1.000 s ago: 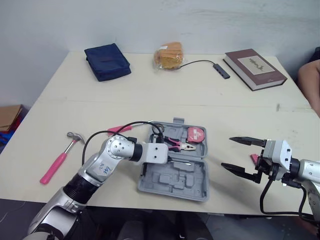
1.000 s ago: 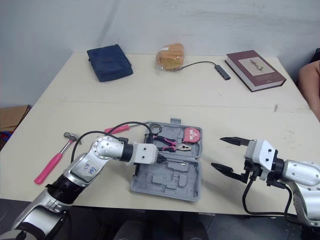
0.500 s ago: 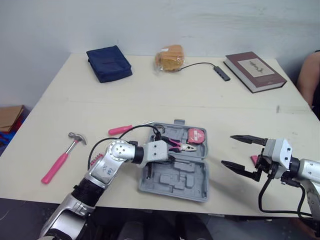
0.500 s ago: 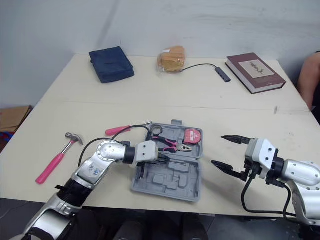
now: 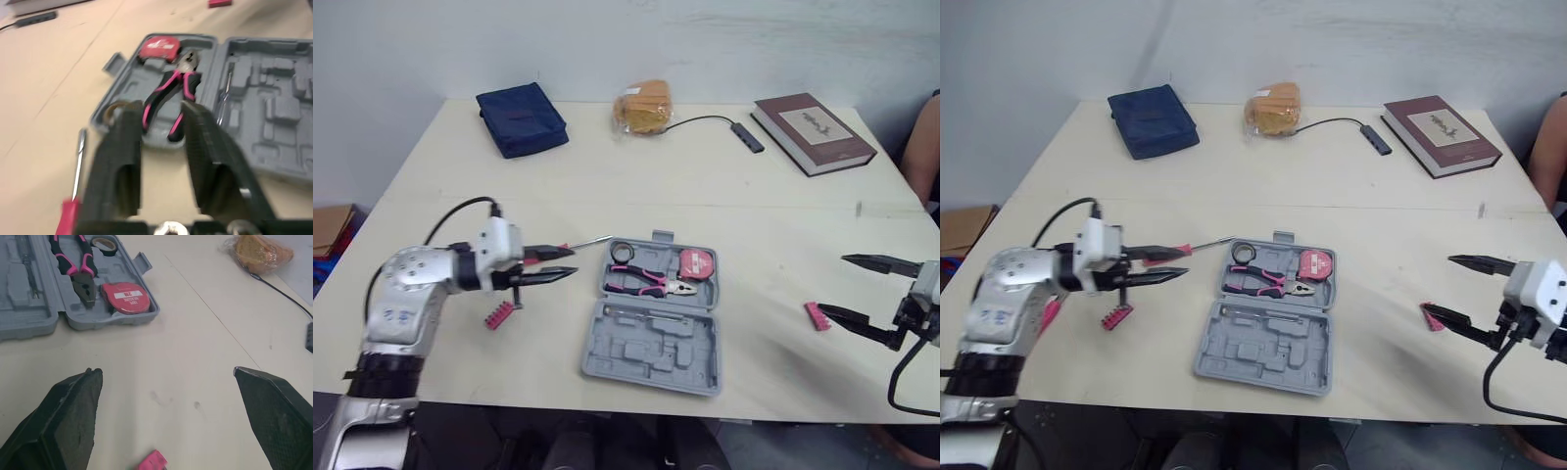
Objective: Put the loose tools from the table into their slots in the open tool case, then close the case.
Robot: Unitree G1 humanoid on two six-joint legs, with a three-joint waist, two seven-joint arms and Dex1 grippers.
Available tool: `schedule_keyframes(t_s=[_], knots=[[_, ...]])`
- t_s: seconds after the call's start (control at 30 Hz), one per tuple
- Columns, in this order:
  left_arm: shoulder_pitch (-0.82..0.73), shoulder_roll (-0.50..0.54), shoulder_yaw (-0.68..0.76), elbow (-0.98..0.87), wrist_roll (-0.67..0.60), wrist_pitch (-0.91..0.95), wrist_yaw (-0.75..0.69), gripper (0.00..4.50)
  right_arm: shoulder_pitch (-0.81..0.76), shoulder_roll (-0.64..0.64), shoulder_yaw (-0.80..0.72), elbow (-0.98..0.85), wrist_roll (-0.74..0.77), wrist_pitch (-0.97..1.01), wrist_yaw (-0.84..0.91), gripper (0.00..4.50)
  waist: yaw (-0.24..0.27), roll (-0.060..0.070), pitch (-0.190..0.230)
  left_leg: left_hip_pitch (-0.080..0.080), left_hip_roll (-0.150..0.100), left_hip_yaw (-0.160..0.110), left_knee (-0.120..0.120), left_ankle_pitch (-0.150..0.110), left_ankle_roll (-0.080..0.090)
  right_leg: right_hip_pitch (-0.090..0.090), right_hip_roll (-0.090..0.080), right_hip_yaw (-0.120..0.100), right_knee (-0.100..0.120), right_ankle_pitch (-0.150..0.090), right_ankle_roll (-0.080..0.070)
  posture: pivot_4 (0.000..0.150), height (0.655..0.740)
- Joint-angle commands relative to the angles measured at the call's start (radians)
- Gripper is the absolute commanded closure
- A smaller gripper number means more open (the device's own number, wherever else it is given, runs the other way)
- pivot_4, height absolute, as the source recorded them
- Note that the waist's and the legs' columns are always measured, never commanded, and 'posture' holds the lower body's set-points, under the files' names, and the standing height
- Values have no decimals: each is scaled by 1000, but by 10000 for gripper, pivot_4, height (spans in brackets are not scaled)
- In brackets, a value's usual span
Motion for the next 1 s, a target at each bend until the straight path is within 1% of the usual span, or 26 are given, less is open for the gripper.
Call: schedule_keyframes(t_s=[0.03,0.1,0.13,0.2,0.27,0.33,0.43,0.53,0.57,0.63,0.7,0.83,0.9,1.0], knots=[[62,94,216,132,7,-61,68,13489,-5,-59,-106,163,-41,-105,-9,0,-1,-1,1,0,0,0,-1,0,0,-1,0,0,0,0,0,1500,7400],[95,131,279,193,13,-87,89,4301,-5,-78,-125,242,-60,-153,-10,0,0,-2,1,-3,0,1,-2,1,-1,-5,0,0,1,-1,-1,1500,7400],[118,152,324,231,11,-88,100,386,-10,-82,-144,284,-73,-184,-35,0,0,-2,1,-3,0,1,-2,1,-1,-6,0,0,1,-1,-1,1500,7400],[145,179,395,301,11,-111,120,386,-14,-92,-166,353,-104,-241,-75,0,2,-1,2,-3,0,1,-3,1,-1,-6,-1,1,1,-1,-1,1500,7400],[189,219,431,404,67,-224,142,386,-4,-114,-168,438,-132,-304,-78,0,2,-1,2,-4,0,1,-4,1,-1,-7,-2,1,0,-1,-2,1500,7400],[213,245,467,497,88,-283,175,386,-5,-130,-168,516,-154,-361,-99,0,-1,-1,2,-5,0,2,-6,0,-1,-9,-2,1,0,-1,-3,1500,7400],[228,268,518,611,68,-302,207,386,-7,-153,-171,622,-168,-425,-139,0,-5,-1,2,-6,0,2,-6,0,-1,-10,-2,0,0,-2,-3,1500,7400],[316,289,575,763,82,-326,269,386,8,-165,-211,751,-175,-445,-254,0,-20,-1,2,-7,0,2,-6,0,-1,-11,-3,0,0,-2,-3,1500,7400],[325,288,598,792,70,-316,302,386,23,-160,-213,772,-180,-465,-275,0,-21,-1,2,-7,0,2,-7,0,-2,-12,-3,0,0,-2,-4,1500,7400],[327,294,636,836,49,-296,365,386,44,-145,-208,776,-173,-475,-286,0,-22,-1,2,-7,1,2,-9,0,-2,-12,-3,0,0,-3,-5,1500,7400],[341,303,649,860,42,-284,378,386,51,-138,-196,768,-164,-478,-290,0,-25,-1,2,-7,2,2,-8,0,-3,-12,-3,0,0,-3,-5,1500,7400],[358,299,645,861,26,-286,342,386,44,-129,-168,743,-150,-467,-280,0,-26,-1,2,-2,2,4,-7,0,-3,-8,-3,1,2,-2,-4,1500,7400],[356,287,633,834,14,-281,316,386,28,-120,-150,717,-135,-449,-265,0,-26,-1,2,0,2,5,-7,-1,-6,-6,-3,2,2,-2,-5,1500,7400],[352,272,619,794,1,-268,291,386,8,-107,-131,673,-115,-419,-251,0,-26,-1,2,0,2,5,-8,-1,-6,-7,-3,2,2,-2,-5,1500,7400]])
